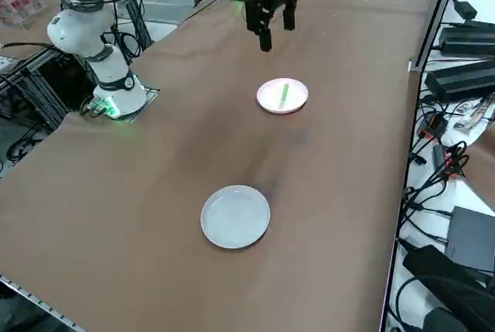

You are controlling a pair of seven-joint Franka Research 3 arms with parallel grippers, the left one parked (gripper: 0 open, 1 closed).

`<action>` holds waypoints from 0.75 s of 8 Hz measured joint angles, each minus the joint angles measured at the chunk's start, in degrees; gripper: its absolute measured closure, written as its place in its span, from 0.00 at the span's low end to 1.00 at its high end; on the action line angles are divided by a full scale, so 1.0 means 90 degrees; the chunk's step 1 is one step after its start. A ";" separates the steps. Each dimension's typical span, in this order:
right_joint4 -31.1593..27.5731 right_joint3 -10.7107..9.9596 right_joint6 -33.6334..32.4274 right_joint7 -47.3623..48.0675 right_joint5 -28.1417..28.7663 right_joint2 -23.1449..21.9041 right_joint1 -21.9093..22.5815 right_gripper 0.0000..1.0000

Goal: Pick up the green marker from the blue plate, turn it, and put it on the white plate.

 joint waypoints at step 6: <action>-0.0976 0.0761 -0.0490 -0.0774 -0.0684 -0.1400 -0.0145 0.00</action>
